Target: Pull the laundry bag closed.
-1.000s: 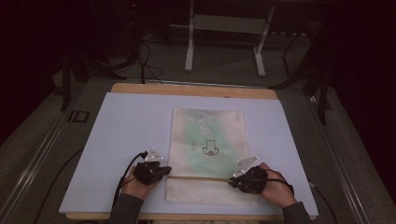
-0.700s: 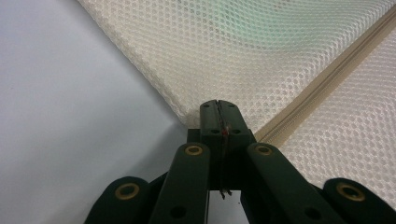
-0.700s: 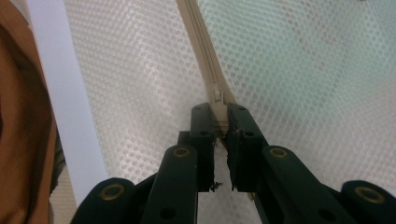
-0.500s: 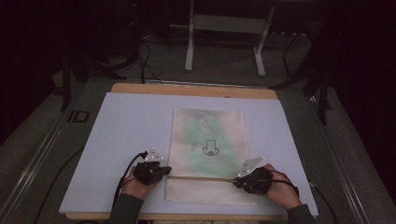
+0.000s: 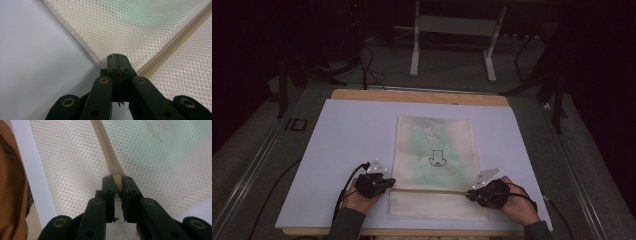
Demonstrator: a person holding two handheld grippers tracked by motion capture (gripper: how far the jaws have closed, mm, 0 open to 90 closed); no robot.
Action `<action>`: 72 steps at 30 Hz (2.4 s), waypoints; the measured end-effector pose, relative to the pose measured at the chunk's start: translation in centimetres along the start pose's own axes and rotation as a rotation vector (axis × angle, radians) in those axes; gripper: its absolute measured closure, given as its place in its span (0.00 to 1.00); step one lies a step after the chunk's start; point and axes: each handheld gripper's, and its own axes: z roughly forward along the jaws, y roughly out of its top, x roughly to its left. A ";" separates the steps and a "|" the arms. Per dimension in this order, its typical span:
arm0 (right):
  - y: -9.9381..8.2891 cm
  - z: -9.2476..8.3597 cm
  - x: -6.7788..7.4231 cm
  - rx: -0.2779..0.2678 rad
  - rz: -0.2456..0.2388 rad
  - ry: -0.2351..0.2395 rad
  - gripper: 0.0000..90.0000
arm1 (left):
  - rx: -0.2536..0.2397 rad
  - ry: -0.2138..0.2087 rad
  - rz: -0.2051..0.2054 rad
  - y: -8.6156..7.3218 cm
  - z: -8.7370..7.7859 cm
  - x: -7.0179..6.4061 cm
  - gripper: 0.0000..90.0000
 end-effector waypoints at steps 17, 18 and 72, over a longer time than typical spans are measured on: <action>-0.5 -0.3 -0.2 -0.006 0.013 0.010 0.91 | -0.001 -0.001 0.002 0.0 0.0 0.0 1.00; -0.5 -0.3 -0.2 -0.006 0.012 0.011 0.91 | -0.001 -0.001 0.002 0.0 0.0 0.0 1.00; -3.3 -2.4 -1.6 -0.015 0.097 0.005 0.91 | -0.001 0.001 0.002 0.0 0.0 -0.1 1.00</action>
